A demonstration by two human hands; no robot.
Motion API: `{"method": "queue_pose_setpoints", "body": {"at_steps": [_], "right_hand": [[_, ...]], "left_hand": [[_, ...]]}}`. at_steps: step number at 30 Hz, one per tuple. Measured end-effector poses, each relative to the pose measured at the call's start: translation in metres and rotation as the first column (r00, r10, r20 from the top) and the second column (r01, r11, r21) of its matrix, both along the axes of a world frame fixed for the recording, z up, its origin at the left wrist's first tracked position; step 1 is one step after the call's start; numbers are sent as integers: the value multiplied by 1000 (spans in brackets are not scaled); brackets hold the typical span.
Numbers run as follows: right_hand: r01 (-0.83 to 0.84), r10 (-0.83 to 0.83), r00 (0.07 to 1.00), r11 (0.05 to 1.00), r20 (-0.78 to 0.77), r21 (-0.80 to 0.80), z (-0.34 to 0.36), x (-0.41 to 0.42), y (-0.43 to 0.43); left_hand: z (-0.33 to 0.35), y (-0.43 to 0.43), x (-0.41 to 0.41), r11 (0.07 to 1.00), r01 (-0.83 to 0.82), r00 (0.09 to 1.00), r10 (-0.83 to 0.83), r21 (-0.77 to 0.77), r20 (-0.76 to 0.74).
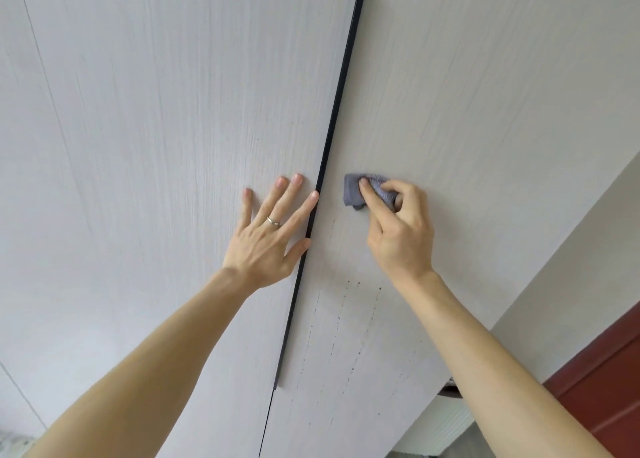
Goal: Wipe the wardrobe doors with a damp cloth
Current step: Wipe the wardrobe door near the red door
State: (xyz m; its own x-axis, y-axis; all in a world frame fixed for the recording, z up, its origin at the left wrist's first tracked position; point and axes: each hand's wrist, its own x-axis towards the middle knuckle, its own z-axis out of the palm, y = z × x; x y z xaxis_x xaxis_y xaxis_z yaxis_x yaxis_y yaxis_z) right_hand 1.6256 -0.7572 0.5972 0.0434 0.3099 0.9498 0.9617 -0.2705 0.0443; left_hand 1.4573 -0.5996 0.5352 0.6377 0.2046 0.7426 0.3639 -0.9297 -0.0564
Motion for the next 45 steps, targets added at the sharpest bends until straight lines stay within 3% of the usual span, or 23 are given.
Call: {"method": "queue_pose_setpoints", "body": {"at_steps": [3,6,9,11,13,16,18,22,25,27,29,31,33,35,38,41,45], "right_hand": [[-29,31,997,999,65,-24,-36,-2,1],[-50,79,985,982,152,-181,-87,-6,-7],[-43,75,992,960,105,-277,-93,-16,-10],[-71,75,997,971,11,-229,-63,-21,-6],[-84,81,996,994,-42,-72,-15,-23,4],[-48,51,999,994,-20,99,29,-21,19],[-41,39,999,994,20,106,19,-20,25],[-100,103,994,989,20,-110,-66,-22,14],[-136,91,986,923,-142,-359,-117,-30,-6],[-162,32,958,881,-286,-444,-112,-35,-13],[-129,30,963,924,-268,-360,-86,-30,-18],[-57,15,963,987,-268,-149,-49,-18,-25],[47,-41,995,997,-95,60,-23,5,-35],[77,-80,996,993,29,94,-26,24,-43],[-30,23,963,999,-268,-24,-67,17,-56],[-117,-10,859,970,-512,-215,-115,0,-74],[-125,-60,770,962,-636,-242,-110,8,-103]], "left_hand": [[0,1,-3,1000,10,1000,-10,-1,-11],[1,0,-5,1000,-2,999,2,6,-54],[-1,0,-11,999,-29,996,31,24,-78],[-2,2,-11,999,-28,997,31,43,-65],[-1,5,-11,998,-28,998,31,54,-48],[-2,2,-9,998,-35,999,37,58,-35],[-5,0,-9,998,-38,999,39,53,-21],[-20,0,-12,998,-29,1000,29,54,-4],[-33,-2,-14,998,-23,1000,24,55,-14],[-36,-3,-13,997,-31,1000,31,68,1],[-38,-4,-11,996,-37,999,34,86,38],[-39,-6,-8,993,-61,993,50,100,106],[-36,-10,-1,991,-69,985,50,111,166],[-33,-16,8,993,-50,981,28,111,194],[-27,-25,27,993,-30,982,8,116,189],[-32,-34,42,996,-36,980,20,81,196],[-43,-39,50,999,-44,980,45,-8,192]]}}
